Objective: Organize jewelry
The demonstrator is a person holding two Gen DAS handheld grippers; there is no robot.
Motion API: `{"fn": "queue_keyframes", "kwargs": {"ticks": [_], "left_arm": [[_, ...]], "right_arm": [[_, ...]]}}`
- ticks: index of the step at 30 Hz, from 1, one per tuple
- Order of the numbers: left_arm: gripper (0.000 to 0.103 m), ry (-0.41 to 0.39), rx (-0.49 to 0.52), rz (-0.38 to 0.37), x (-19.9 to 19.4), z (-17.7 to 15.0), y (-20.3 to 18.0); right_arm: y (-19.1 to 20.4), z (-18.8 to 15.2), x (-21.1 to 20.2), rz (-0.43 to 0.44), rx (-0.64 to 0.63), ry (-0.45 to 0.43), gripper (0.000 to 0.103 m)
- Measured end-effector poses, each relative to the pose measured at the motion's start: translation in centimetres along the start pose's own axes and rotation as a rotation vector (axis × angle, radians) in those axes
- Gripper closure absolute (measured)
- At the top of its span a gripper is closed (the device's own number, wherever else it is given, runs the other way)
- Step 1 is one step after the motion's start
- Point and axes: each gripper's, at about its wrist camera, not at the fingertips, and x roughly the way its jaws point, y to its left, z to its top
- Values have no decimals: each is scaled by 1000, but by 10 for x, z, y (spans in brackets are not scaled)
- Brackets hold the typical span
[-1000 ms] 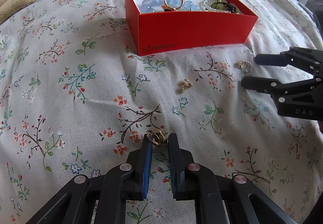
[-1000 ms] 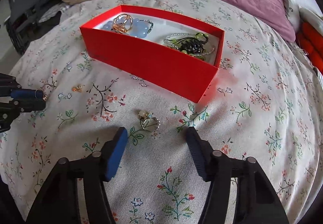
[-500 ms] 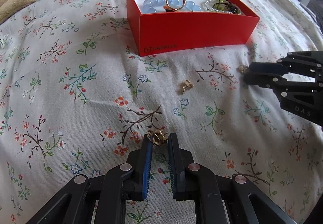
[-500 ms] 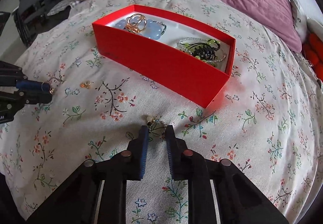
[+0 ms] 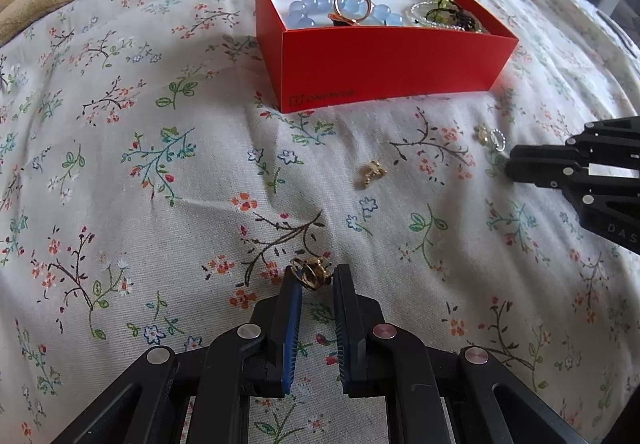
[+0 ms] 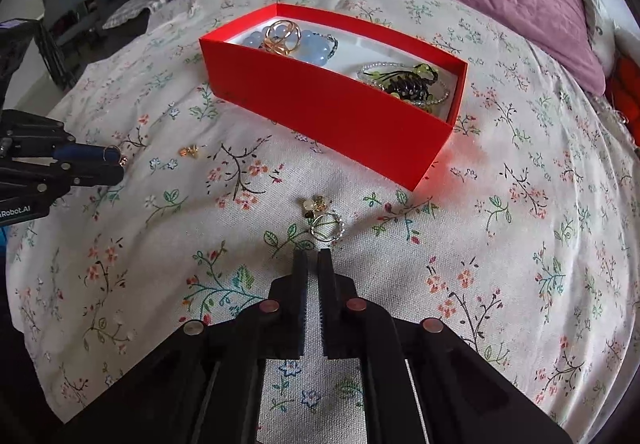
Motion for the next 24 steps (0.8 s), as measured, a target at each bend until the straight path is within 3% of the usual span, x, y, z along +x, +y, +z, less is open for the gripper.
{"fn": "queue_keyframes", "kwargs": {"ticks": [2, 4, 5, 8, 11, 13, 20, 24], "left_arm": [[92, 0, -1, 0, 0, 0, 0], [92, 0, -1, 0, 0, 0, 0], [92, 1, -1, -1, 0, 0, -1], [92, 1, -2, -1, 0, 0, 0], [92, 1, -3, -2, 0, 0, 0], [92, 1, -2, -2, 0, 0, 0], [92, 0, -2, 0, -1, 0, -2], [92, -9, -4, -3, -3, 2, -3]], "right_arm": [[0, 2, 1, -6, -1, -4, 80], [1, 3, 1, -9, 3, -15, 47], [1, 4, 1, -19, 4, -20, 43], [3, 7, 6, -40, -3, -25, 42], [-2, 10, 8, -35, 21, -33, 47], [-4, 10, 9, -44, 27, -31, 64], [2, 4, 6, -19, -13, -20, 95], [1, 3, 1, -4, -4, -17, 99]]}}
